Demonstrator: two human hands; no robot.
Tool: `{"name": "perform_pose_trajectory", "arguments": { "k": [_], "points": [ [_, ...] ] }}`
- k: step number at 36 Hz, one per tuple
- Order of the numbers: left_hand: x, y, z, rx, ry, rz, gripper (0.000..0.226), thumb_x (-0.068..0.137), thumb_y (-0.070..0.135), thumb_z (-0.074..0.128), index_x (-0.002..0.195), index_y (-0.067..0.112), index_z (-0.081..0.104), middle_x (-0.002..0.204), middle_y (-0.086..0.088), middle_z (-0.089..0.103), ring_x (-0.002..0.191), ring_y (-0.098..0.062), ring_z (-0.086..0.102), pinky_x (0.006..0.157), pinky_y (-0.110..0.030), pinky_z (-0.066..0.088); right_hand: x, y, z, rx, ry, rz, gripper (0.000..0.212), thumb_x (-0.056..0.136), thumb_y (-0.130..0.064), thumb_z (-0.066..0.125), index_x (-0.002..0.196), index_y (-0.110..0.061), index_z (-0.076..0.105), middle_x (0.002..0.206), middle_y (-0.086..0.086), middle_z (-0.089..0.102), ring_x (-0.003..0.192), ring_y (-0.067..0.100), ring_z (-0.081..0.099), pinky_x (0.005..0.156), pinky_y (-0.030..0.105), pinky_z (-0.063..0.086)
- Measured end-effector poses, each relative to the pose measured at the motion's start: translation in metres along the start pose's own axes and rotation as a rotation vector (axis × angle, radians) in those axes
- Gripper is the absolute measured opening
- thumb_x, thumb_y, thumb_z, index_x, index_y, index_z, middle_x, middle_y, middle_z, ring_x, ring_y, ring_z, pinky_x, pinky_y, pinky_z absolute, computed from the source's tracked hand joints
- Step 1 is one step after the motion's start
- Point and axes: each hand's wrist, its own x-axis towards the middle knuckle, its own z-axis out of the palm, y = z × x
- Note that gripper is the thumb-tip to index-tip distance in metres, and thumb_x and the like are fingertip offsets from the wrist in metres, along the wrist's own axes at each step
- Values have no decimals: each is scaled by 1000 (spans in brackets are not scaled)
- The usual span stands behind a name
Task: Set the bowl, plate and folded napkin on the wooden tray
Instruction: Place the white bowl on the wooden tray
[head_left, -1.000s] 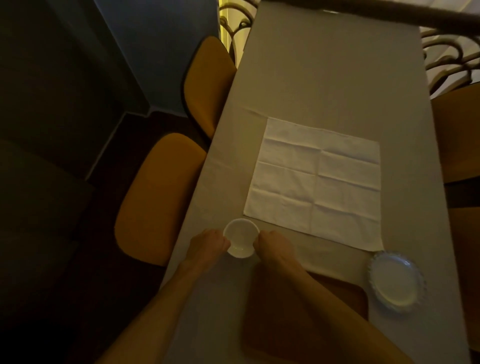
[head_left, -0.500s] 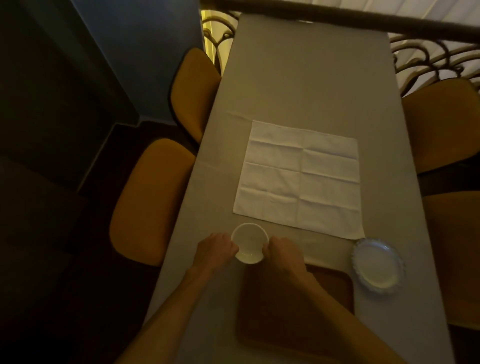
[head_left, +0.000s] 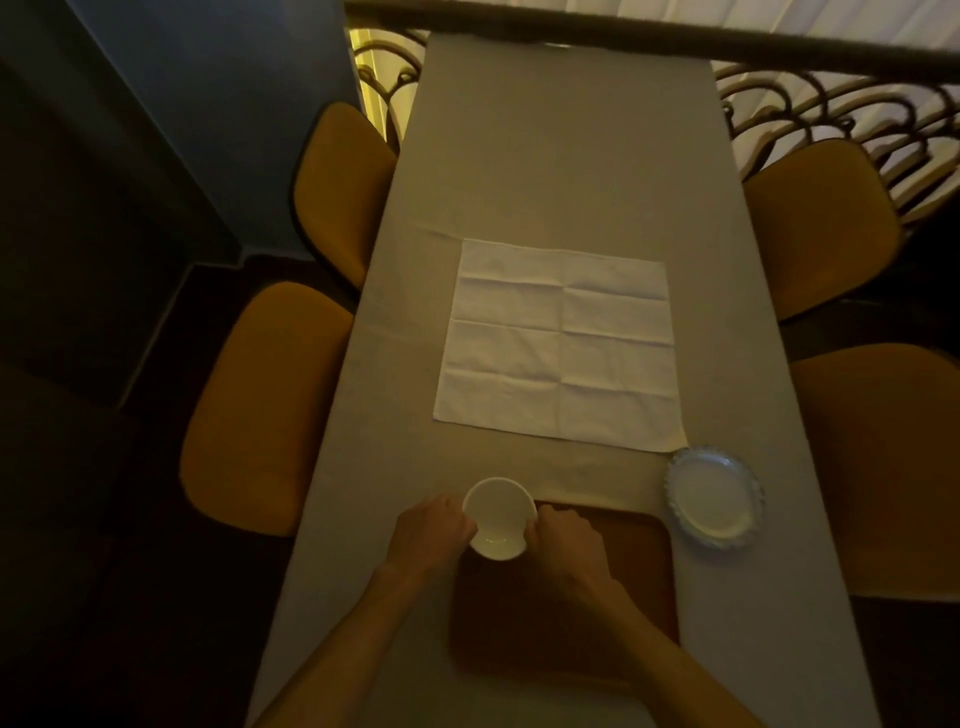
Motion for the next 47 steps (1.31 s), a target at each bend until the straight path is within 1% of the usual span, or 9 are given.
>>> {"name": "perform_pose_trajectory", "arguments": {
  "k": [4,9,15,20,28,31,36,41,47],
  "points": [
    [1,2,5,-35,3,-13,19,88,23,43,86,12,58,81,-3,56,70,-19,52,58,-28,36,0,5,6,21,16,33,24,97,-30,41,95,-13,59,87,4,67,72,20,63,61,33,50],
    [4,0,8,-60,-51,-23,21,88,23,44,88,10,61,87,-8,64,77,-26,61,63,-32,44,0,7,13,32,13,53,26,97,-31,41,95,-13,59,89,4,68,73,20,63,65,35,54],
    [9,-3,10,-36,-46,-25,22,86,24,45,82,11,62,82,-6,62,70,-21,55,59,-28,37,1,6,20,49,29,41,24,98,-29,42,97,-12,59,87,3,69,70,18,64,60,30,52],
    [9,-8,11,-53,-36,-38,25,87,26,45,71,12,58,70,-3,55,60,-18,50,52,-28,35,2,5,22,46,22,24,20,98,-26,45,101,-12,58,92,4,69,73,19,65,65,34,56],
    [15,-15,10,-41,-57,-9,26,88,28,45,69,15,56,65,0,51,57,-16,48,51,-28,34,2,6,24,69,30,-5,26,100,-37,38,104,-17,55,93,-1,65,69,10,57,58,24,44],
    [15,-18,14,-31,-47,-5,25,91,27,43,73,16,55,72,-3,56,63,-18,51,55,-29,37,2,8,25,77,34,-7,28,100,-40,37,103,-18,54,94,-1,65,68,10,53,59,27,43],
    [16,-22,26,-84,-28,-32,24,98,29,37,95,16,57,94,-1,56,81,-18,52,67,-30,40,2,7,26,96,37,15,26,100,-41,35,97,-20,51,91,-2,62,74,15,60,70,37,56],
    [17,-23,29,-69,-4,-39,23,98,28,38,93,15,57,97,-6,60,78,-18,50,67,-31,41,4,8,28,98,35,14,25,99,-41,36,98,-21,51,94,-1,63,76,16,60,71,39,55],
    [6,-26,24,-43,23,10,25,100,29,36,92,16,56,99,-8,60,88,-25,56,70,-34,43,-3,13,20,92,7,-27,28,99,-40,31,96,-19,50,95,2,62,78,21,60,72,42,53]
  ]
}}
